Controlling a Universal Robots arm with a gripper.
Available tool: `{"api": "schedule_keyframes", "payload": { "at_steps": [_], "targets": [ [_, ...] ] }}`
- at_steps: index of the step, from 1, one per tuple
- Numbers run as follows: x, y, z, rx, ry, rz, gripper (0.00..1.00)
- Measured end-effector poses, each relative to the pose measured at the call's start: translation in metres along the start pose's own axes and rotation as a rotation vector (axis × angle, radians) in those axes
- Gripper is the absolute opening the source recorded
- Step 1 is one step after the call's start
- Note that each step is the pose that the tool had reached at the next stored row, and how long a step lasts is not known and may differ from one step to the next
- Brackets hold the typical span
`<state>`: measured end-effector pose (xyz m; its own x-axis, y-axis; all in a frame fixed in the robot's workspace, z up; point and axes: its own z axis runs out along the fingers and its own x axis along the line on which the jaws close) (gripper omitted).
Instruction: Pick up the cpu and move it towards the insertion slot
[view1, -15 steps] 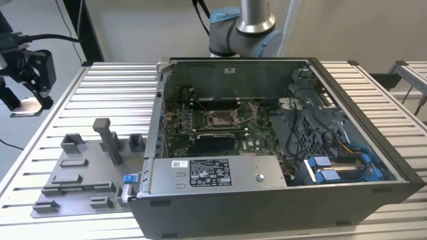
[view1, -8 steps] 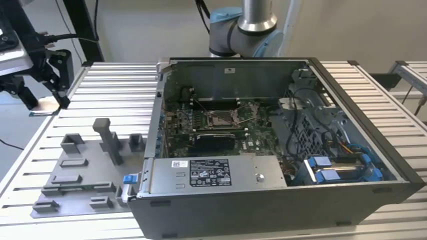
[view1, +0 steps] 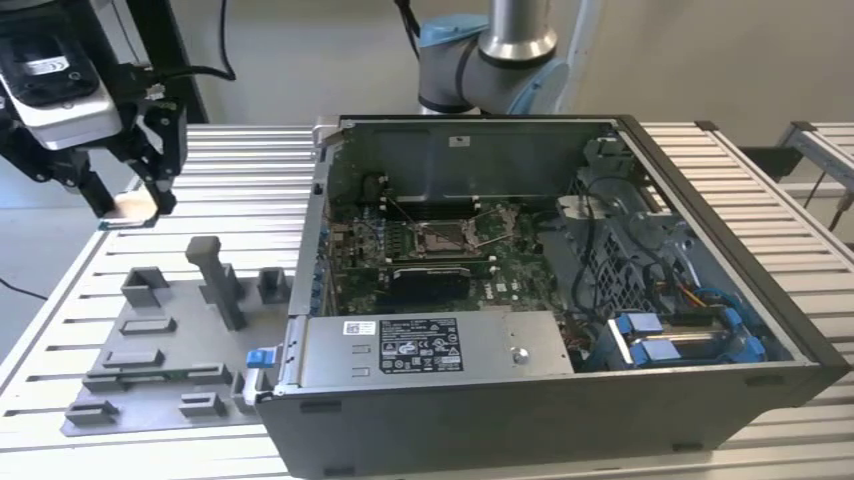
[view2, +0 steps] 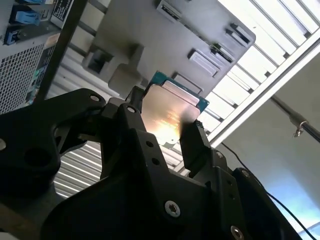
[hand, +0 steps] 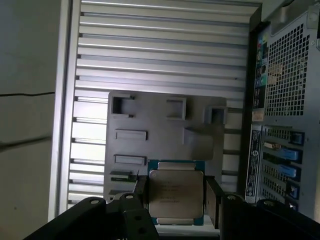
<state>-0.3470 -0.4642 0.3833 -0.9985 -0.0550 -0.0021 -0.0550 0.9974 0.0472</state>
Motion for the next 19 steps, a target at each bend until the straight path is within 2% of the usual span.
{"api": "schedule_keyframes", "payload": {
  "at_steps": [2,19],
  "targets": [
    [-0.0071,0.0001,0.0001,0.0001,-0.0001,0.0,0.0],
    [-0.084,-0.0011,0.0015,0.0001,-0.0001,0.0,0.0]
  ]
}}
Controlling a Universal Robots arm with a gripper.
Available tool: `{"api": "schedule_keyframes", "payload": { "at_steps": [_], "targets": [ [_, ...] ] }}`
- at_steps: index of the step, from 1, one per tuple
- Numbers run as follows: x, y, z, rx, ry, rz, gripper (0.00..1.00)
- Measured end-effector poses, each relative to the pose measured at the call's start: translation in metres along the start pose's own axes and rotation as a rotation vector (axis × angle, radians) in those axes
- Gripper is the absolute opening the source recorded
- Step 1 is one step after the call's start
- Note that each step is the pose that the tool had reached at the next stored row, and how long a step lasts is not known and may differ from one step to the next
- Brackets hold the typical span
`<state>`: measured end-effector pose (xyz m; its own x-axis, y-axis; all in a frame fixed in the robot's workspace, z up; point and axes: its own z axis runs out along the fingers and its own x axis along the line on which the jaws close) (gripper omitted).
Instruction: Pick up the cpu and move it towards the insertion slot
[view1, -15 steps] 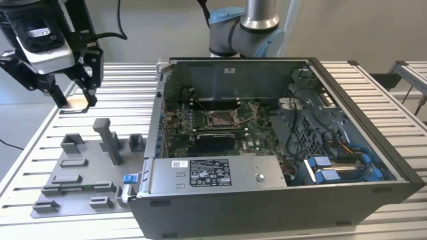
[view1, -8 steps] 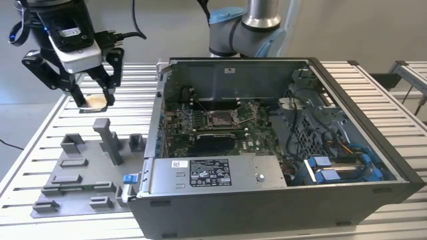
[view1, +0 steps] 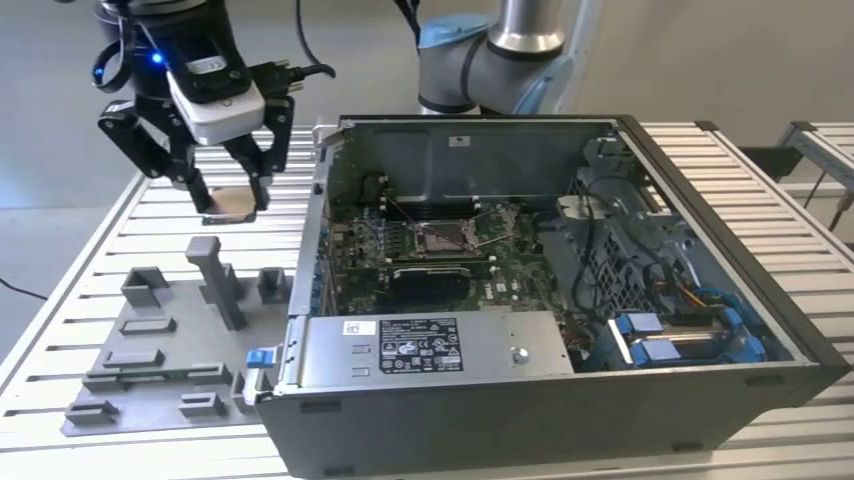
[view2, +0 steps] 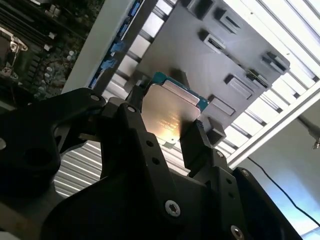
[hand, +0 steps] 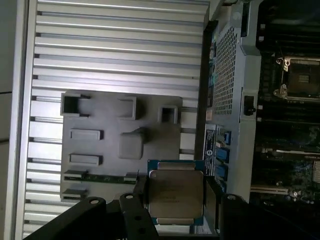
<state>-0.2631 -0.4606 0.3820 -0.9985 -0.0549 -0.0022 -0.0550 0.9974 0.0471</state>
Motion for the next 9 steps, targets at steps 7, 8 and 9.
{"api": "schedule_keyframes", "payload": {
  "at_steps": [7,8,9],
  "targets": [
    [-0.0318,-0.0011,0.0009,-0.0001,-0.0002,0.0,0.0],
    [-0.0363,-0.0013,0.001,0.0,-0.0001,0.0,0.0],
    [-0.041,-0.0015,0.0011,0.0,-0.0001,0.0,0.0]
  ]
}}
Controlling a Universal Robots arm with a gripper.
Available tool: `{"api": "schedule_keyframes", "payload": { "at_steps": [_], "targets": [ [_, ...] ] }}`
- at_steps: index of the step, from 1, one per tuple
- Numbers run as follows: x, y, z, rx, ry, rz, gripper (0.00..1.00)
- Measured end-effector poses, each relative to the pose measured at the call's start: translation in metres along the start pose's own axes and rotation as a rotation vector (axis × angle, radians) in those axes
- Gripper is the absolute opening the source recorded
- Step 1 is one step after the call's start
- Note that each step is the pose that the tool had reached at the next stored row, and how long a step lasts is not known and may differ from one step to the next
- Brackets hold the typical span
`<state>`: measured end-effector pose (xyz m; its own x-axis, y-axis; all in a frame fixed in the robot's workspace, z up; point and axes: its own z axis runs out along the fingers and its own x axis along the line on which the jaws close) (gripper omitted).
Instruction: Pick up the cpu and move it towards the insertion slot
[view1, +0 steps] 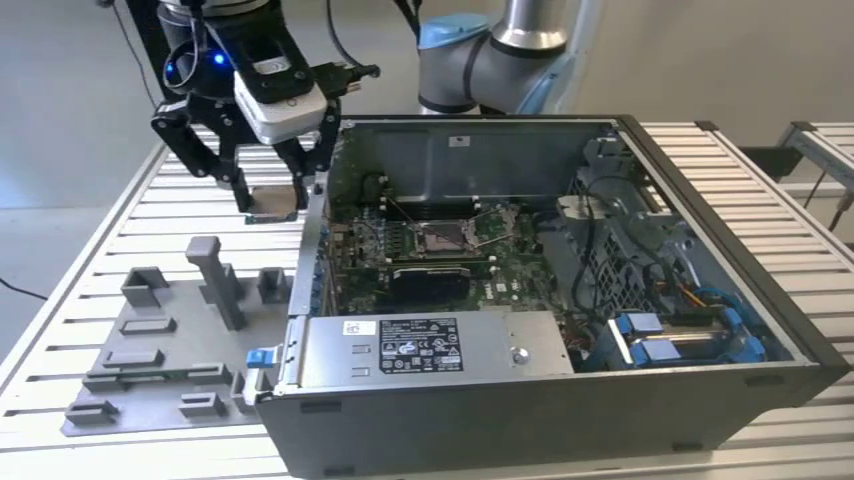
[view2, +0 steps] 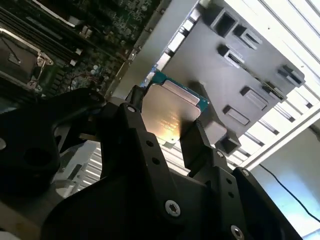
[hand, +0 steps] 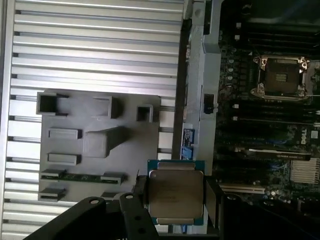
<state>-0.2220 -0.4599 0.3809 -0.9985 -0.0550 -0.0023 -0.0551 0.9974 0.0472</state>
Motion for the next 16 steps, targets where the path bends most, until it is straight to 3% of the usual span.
{"api": "schedule_keyframes", "payload": {
  "at_steps": [16],
  "targets": [
    [-0.0696,-0.0034,0.0018,0.0,0.0,0.0,0.0]
  ]
}}
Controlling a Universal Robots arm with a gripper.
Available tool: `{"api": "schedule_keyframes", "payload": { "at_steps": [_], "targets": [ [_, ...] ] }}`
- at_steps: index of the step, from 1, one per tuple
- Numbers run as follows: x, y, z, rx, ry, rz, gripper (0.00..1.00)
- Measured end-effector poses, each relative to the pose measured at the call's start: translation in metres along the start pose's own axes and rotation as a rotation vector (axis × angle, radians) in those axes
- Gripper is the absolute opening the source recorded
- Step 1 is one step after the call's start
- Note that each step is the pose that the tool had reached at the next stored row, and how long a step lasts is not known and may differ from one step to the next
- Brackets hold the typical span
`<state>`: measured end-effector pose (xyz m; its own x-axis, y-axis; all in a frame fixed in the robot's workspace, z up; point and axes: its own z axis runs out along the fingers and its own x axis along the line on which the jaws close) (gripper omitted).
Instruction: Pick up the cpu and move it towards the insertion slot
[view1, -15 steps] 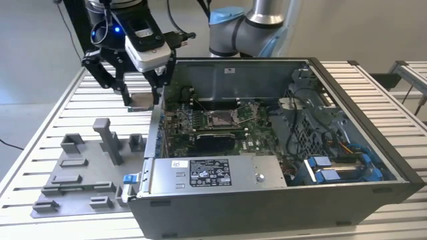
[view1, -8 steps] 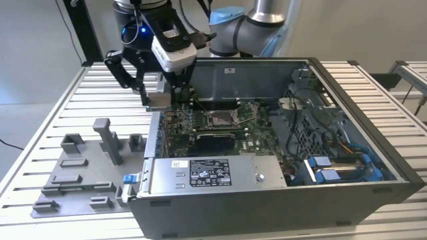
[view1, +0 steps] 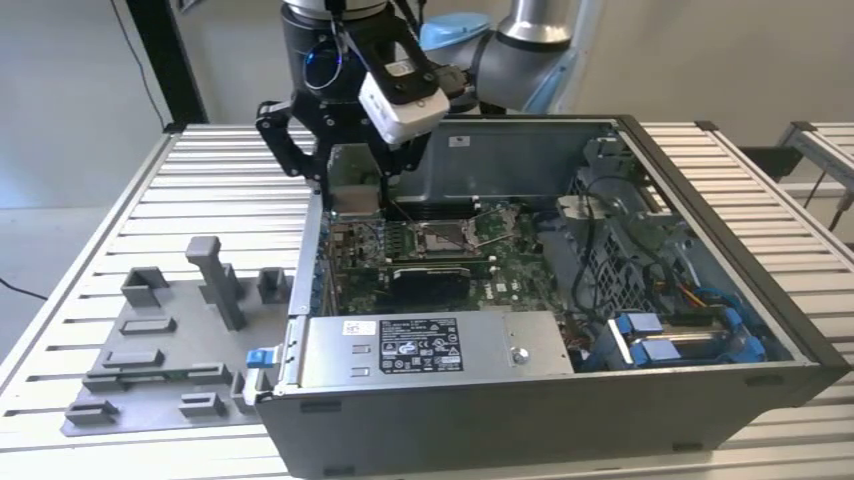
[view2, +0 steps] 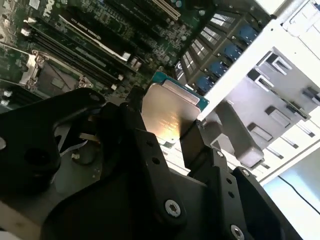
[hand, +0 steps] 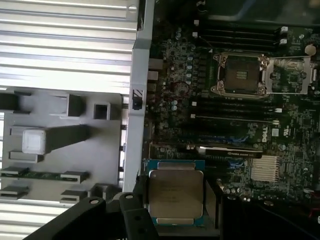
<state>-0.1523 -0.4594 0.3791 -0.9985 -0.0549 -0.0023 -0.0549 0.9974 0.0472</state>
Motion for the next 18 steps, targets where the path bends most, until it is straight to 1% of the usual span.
{"api": "schedule_keyframes", "payload": {
  "at_steps": [14,18],
  "targets": [
    [-0.0569,-0.0031,0.0015,0.0,0.0,0.0,0.0],
    [-0.0722,-0.004,0.0019,0.0,0.0,0.0,0.0]
  ]
}}
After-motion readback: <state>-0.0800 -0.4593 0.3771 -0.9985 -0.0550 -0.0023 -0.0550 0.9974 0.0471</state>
